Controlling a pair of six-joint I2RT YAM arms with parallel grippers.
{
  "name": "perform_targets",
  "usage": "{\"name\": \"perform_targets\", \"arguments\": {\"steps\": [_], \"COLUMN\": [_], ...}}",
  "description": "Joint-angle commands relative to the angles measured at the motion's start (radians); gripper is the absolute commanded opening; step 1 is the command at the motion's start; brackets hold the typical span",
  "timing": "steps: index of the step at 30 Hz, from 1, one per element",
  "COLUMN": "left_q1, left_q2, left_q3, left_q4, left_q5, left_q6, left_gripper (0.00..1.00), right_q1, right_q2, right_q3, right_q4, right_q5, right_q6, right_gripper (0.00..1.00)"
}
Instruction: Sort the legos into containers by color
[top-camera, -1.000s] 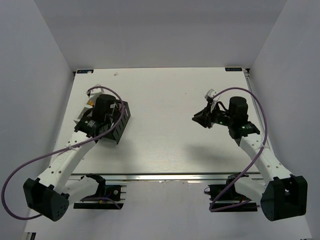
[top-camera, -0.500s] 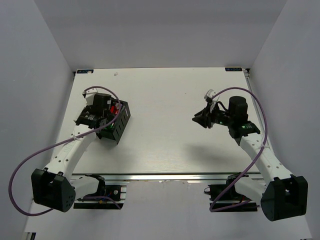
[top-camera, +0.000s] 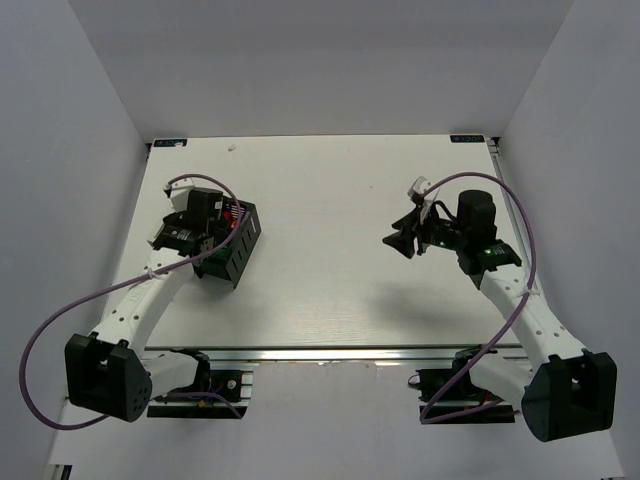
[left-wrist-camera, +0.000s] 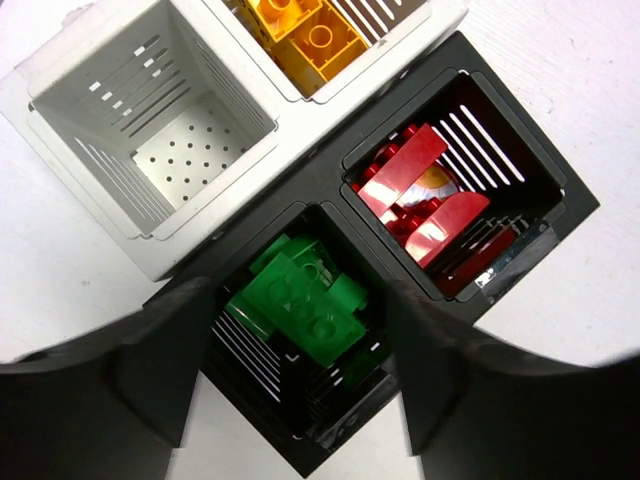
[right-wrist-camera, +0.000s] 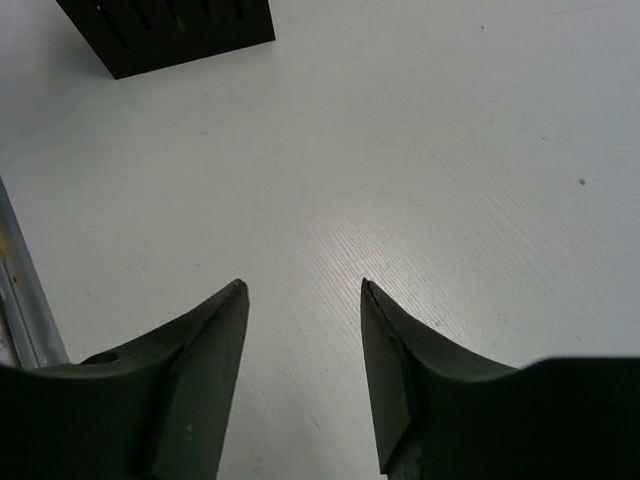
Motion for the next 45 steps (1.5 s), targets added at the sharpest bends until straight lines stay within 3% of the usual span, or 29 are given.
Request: {"name": "perform_targets", "arguments": {"steps": [1, 2, 3, 4, 9, 13, 24, 36, 45], "left_q1": [0.006, 0.006, 0.006, 0.006, 0.006, 0.006, 0.006, 0.006, 0.006], "left_q2": [-0.050, -0.062, -0.096, -0.118, -0.250, -0.326, -0.452, -0.521, -0.550], "left_q3": [0.038, 0.046, 0.050, 0.049, 0.020, -0.014, -0.066, -0.089, -0.075], "left_q4": [-0.019, -0.019, -0.017, -0.007, 0.027, 0.070, 0.184, 0.178, 0.144], "left_q5": [0.013, 0.033, 0.057, 0.102, 0.232, 0.341, 0.537, 0.547, 0.521], "left_q6": [-0.007, 0.000, 0.010, 0.017, 0.031, 0.031, 0.066, 0.062, 0.074], "left_gripper": [0.82, 0.84, 0.90, 0.97, 0.98, 0.98, 0.98, 0.98, 0.98], "right_q1": [0.003, 0.005, 0.003, 0.003, 0.003, 0.003, 0.003, 0.003, 0.003], "right_q2": [-0.013, -0.016, -0.016, -0.016, -0.053, -0.067, 0.030, -0.003, -0.006], "right_q3": [0.053, 0.063, 0.079, 0.086, 0.106, 0.126, 0.283, 0.281, 0.234], "right_q4": [-0.037, -0.069, -0.088, -0.106, -0.135, -0.108, -0.266, -0.306, -0.272], "right_q5": [0.015, 0.021, 0.025, 0.030, 0.111, 0.264, 0.427, 0.558, 0.516], "right_q6": [-0.038, -0.051, -0.064, -0.074, -0.090, 0.013, 0.203, 0.229, 0.191], "right_gripper": [0.59, 0.63, 0.84, 0.89, 0.89, 0.89, 0.89, 0.89, 0.89]}}
